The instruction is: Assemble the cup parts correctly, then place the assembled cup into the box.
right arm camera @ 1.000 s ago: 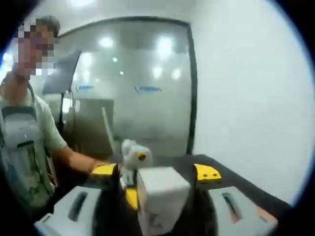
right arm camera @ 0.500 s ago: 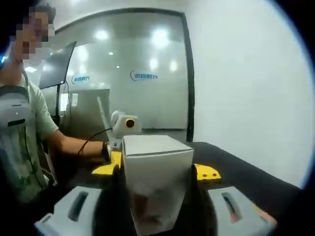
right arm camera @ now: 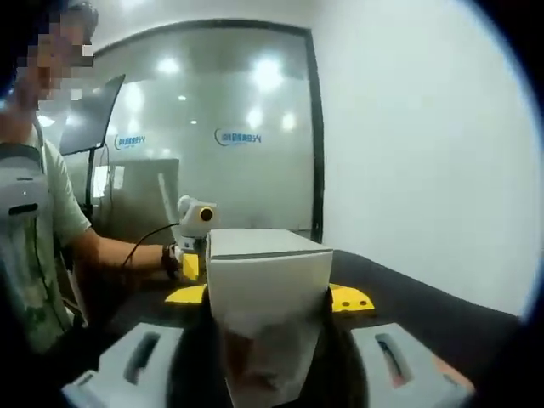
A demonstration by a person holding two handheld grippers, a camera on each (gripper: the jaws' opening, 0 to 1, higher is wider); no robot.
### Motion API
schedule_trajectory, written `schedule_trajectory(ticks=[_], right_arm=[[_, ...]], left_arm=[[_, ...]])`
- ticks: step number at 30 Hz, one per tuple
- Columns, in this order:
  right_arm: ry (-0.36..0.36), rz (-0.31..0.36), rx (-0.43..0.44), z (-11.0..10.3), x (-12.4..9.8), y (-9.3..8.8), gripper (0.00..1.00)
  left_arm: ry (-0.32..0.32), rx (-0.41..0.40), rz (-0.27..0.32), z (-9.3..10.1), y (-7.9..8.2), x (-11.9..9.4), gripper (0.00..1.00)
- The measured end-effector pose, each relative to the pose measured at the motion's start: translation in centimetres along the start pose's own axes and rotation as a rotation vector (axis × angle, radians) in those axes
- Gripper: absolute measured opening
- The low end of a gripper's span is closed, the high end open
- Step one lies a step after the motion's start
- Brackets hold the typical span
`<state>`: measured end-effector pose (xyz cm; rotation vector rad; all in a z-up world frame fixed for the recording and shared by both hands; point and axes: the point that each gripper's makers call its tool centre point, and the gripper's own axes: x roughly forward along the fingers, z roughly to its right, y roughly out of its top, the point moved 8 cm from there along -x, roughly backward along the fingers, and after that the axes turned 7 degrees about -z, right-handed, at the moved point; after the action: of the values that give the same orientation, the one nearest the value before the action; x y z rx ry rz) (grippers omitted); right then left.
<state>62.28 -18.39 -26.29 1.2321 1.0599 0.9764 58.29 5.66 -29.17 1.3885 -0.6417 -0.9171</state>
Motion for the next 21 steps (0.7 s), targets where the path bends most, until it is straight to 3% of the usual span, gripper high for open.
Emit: schedule_trajectory(ticks=[4,7,11,13,14,15,18,21], right_arm=[[-0.035,0.049,0.022,0.6,-1.9,1.0,0.48],[-0.082,0.071,-0.012,1.0,-3.2,1.5,0.48],[-0.084,0.056,-0.020,1.1,-4.6,0.2,0.48],[-0.101,0.000,-0.040,1.1,-4.6,-1.2,0.48],[-0.107,0.119,-0.011,0.9,-4.7,-0.5,0.48],[-0.104,0.061,-0.006,1.0,-5.0,-1.0,0.49],[-0.127,0.100,0.009,1.1,-5.5,-1.3,0.49],[-0.125,0.097,0.007,0.8,-5.5,-1.1,0.50]], left_arm=[[-0.013,0.005,-0.008,1.0,0.0,0.7,0.49],[-0.019,0.007,-0.013,0.9,0.0,0.8,0.48],[-0.028,0.005,-0.013,1.5,-0.3,1.1,0.47],[-0.032,0.001,-0.012,1.7,-0.5,1.2,0.47],[-0.035,0.000,-0.014,1.8,-0.6,1.4,0.47],[-0.035,-0.001,-0.017,1.5,-0.6,1.3,0.47],[-0.042,-0.001,-0.018,1.7,-0.5,1.4,0.47],[-0.043,0.000,-0.017,1.2,-0.2,1.3,0.47]])
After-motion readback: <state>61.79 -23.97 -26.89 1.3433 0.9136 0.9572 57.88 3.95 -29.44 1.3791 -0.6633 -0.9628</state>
